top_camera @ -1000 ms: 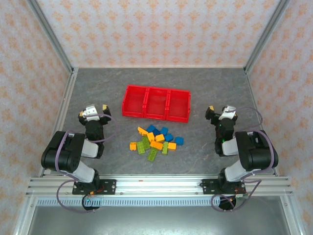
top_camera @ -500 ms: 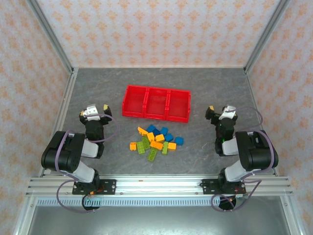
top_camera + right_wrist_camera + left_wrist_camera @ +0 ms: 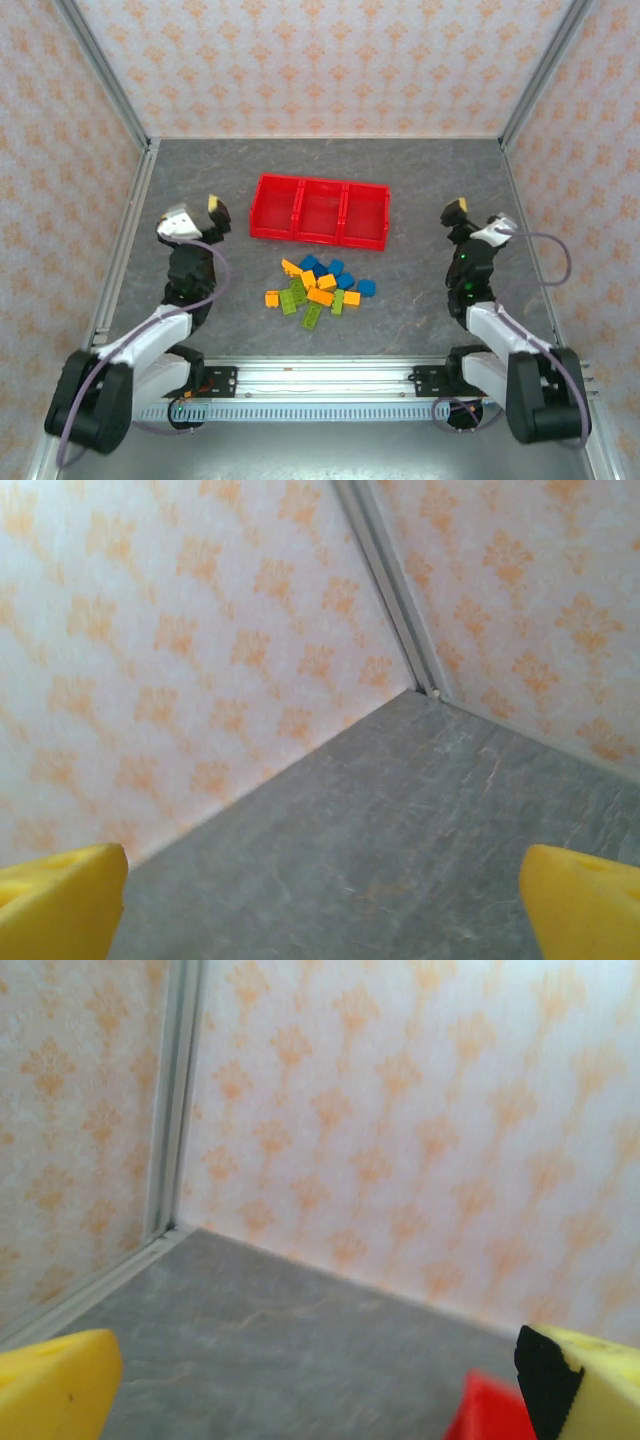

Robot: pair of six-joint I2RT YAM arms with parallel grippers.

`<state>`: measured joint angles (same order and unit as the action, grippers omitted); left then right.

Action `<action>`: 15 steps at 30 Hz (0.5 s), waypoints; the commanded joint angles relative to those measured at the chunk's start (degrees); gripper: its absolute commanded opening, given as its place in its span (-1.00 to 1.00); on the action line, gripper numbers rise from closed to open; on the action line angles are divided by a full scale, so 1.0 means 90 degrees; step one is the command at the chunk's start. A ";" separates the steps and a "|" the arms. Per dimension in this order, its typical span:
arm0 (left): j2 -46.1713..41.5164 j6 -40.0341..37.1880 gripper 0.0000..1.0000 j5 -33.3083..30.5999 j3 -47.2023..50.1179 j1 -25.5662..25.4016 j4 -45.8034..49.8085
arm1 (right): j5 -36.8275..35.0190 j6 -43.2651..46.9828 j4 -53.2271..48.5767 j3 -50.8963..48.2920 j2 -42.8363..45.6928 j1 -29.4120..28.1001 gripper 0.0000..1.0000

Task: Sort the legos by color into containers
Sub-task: Pick up the lego from the bottom-center of the table.

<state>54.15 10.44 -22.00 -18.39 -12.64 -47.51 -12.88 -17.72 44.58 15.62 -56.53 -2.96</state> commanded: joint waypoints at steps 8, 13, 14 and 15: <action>-0.1156 0.2482 0.98 0.1837 -0.2154 -0.0012 0.6604 | 0.3483 -0.1163 -0.6118 0.2313 0.0144 -0.0507 0.93; -0.1310 0.2015 0.98 0.2838 -0.2502 -0.0011 0.8007 | 0.3332 -0.1473 -0.7948 0.2701 -0.0093 -0.1428 0.81; -0.1376 0.1942 0.98 0.3060 -0.2478 -0.0014 0.8091 | 0.3296 -0.1617 -0.8099 0.2709 -0.0123 -0.1630 0.79; -0.1456 0.1874 0.98 0.3316 -0.2433 -0.0014 0.8158 | 0.3141 -0.1889 -0.8270 0.2724 -0.0161 -0.1894 0.80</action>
<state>42.72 28.80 -1.06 -39.62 -12.67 14.24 15.25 -30.15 -15.27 39.24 -57.19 -16.19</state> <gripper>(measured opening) 0.992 0.900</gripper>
